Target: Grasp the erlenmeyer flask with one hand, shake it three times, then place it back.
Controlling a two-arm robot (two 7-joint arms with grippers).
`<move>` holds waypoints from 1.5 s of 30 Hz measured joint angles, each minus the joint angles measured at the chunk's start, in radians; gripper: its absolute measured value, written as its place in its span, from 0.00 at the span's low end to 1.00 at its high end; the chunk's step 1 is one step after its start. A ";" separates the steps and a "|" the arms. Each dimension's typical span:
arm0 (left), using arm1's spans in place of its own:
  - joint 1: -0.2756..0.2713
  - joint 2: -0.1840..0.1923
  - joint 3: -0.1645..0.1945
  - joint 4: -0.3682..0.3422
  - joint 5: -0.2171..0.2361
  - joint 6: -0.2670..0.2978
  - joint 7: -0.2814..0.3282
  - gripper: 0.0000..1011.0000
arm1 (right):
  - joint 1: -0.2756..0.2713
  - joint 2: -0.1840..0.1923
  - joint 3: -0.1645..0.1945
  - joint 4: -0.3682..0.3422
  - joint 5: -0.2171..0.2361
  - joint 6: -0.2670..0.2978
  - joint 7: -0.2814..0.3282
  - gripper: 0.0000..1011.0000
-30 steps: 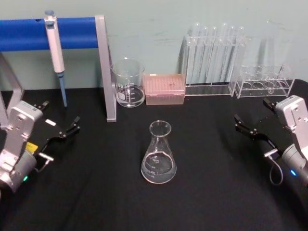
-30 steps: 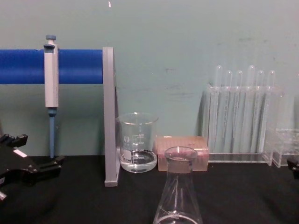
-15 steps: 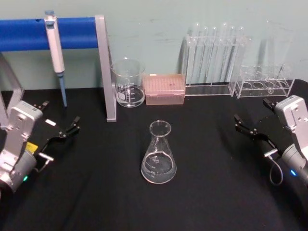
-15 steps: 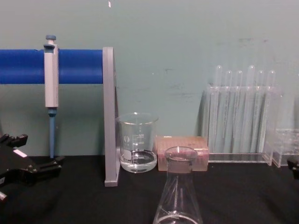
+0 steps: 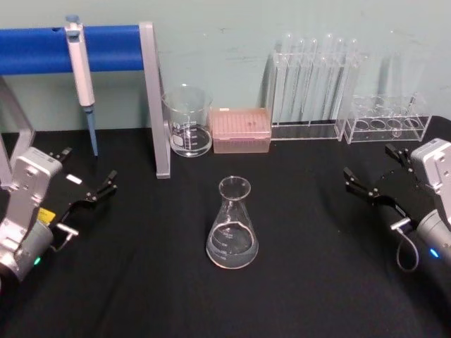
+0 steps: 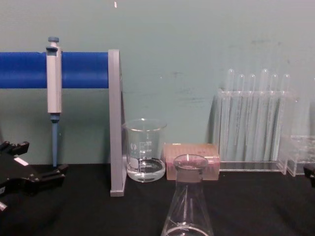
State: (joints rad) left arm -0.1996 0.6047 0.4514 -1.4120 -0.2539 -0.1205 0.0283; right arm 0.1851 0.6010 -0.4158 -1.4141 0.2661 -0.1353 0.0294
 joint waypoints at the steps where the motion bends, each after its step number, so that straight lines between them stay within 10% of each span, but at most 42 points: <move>1: 0.000 0.000 0.000 0.000 0.000 0.000 0.000 0.99 | -0.002 0.001 0.003 -0.001 0.004 -0.002 0.006 0.99; 20: 0.000 0.000 0.000 0.000 0.000 0.000 0.000 0.99 | -0.092 0.068 0.076 -0.090 0.172 -0.056 0.289 0.99; 45: 0.000 0.000 0.000 0.000 0.000 0.000 0.000 0.99 | 0.018 -0.018 -0.012 -0.029 0.213 -0.079 0.642 0.99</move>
State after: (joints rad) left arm -0.1996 0.6047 0.4514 -1.4120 -0.2539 -0.1205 0.0283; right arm 0.2036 0.5828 -0.4280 -1.4429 0.4789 -0.2148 0.6719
